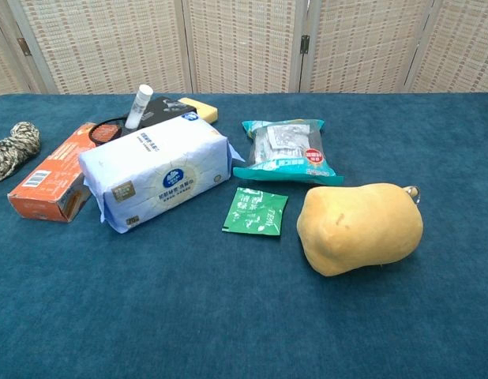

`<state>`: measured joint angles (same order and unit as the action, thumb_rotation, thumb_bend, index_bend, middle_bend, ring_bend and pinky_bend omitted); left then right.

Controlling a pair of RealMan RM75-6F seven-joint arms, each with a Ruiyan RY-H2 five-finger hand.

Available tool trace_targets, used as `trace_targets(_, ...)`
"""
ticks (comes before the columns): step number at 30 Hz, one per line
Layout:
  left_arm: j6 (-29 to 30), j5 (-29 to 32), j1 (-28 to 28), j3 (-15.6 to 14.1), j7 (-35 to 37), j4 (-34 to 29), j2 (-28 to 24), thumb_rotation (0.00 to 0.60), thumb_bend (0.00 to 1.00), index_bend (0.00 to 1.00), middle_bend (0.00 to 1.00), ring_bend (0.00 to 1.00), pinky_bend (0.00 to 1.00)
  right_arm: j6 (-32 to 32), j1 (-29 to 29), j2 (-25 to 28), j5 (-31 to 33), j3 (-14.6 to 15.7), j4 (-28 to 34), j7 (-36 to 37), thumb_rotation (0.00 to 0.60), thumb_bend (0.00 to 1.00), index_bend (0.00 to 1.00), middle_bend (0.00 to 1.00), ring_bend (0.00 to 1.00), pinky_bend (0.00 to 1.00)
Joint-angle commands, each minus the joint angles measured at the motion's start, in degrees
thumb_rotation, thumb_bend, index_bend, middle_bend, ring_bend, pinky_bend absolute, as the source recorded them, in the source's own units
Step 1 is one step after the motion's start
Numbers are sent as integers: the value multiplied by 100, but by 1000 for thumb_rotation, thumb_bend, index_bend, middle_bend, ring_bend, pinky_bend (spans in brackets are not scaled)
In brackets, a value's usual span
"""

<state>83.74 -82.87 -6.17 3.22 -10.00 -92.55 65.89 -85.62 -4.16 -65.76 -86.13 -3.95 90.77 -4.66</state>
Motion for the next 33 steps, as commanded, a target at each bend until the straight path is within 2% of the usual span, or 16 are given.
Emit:
trace_targets(1, 26, -16, -2, 8, 4, 24, 23, 600, 297, 207, 180, 152, 164, 51, -13, 3, 31, 4, 28, -32, 600, 54, 277, 260, 134, 186)
trace_targets(16, 30, -60, -23, 6, 20, -5, 24, 600, 297, 220, 185, 158, 164, -5, 49, 64, 33, 31, 57, 51, 600, 54, 277, 258, 134, 186)
trace_targets(20, -35, -174, -168, 102, 291, -79, -24, 600, 297, 232, 196, 172, 165, -39, 45, 137, 46, -11, 118, -10, 600, 54, 277, 257, 134, 186)
trace_targets(26, -670, -118, -651, 296, 889, 95, -9, 600, 297, 248, 210, 185, 165, -6, -12, 286, 83, -87, 306, -154, 600, 53, 277, 254, 134, 186)
trace_targets(33, -1753, 110, -1446, 622, 1916, 142, -3, 600, 329, 293, 232, 202, 165, 105, -90, 511, 156, -149, 544, -296, 600, 54, 277, 253, 134, 186)
